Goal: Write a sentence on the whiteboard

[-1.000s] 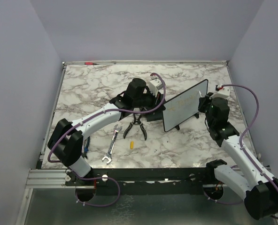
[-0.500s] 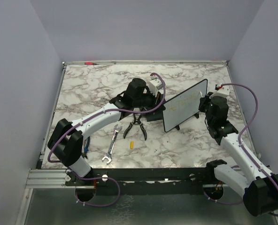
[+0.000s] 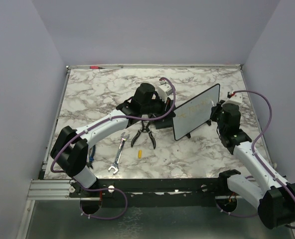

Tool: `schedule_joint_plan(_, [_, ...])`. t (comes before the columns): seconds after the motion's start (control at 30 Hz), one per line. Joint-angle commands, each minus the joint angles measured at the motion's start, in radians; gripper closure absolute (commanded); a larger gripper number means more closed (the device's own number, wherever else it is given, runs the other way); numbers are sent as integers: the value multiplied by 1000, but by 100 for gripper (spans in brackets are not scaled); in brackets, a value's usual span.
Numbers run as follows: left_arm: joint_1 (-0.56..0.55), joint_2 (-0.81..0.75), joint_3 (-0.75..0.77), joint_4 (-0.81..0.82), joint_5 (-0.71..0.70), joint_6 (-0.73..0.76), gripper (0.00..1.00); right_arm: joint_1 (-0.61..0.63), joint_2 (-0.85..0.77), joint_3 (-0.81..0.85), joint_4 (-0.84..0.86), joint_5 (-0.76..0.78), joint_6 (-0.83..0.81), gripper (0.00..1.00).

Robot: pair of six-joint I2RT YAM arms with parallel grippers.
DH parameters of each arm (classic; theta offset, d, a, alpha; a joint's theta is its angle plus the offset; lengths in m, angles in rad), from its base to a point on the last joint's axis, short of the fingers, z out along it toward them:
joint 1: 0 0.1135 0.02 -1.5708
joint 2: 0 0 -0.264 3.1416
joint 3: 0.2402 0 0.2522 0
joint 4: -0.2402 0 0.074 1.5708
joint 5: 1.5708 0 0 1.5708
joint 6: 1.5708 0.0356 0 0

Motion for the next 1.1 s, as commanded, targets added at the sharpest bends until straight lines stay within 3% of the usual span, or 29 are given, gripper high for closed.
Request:
schedule_joint_plan(0.0, [-12, -30, 10, -16, 51, 14, 100, 1, 18, -17, -18, -41, 24, 99])
schedule_joint_plan(1.07, [-12, -31, 10, -16, 51, 15, 100, -1, 77, 116, 26, 18, -43, 99])
